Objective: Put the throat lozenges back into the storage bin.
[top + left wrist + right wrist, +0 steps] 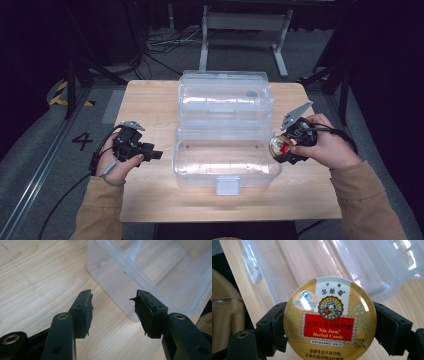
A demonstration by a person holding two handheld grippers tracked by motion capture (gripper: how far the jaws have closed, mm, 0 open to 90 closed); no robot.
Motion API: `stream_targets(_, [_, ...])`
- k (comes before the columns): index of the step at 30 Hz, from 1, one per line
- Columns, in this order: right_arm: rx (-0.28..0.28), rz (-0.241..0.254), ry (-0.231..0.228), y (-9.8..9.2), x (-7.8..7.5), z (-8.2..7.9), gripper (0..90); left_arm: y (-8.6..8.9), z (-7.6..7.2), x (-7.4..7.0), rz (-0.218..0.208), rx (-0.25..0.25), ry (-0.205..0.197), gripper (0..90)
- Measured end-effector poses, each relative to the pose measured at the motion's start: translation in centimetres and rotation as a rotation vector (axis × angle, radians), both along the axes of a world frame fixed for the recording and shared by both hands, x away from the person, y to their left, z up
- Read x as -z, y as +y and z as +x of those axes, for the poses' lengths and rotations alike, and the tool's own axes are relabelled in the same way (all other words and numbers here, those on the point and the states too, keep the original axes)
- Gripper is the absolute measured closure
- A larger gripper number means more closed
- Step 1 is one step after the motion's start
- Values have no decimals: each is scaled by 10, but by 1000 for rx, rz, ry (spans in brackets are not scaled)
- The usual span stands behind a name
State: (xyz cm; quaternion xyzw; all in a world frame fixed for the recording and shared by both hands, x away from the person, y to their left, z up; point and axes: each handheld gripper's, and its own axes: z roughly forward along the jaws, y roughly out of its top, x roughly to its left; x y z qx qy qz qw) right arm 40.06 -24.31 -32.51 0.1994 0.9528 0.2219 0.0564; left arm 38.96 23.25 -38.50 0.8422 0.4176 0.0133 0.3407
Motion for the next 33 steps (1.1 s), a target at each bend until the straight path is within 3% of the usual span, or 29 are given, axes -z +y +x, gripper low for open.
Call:
stream_targets(9, [-44,-21,5,20,5,4,202,-1,2,0,0,5,-1,484])
stream_targets(23, [-43,-37,45,37,23,4,202,-1,2,-1,-3,7,0,484])
stream_targets(33, [30,-28,71,42,39,4,202,0,2,-1,-7,2,0,484])
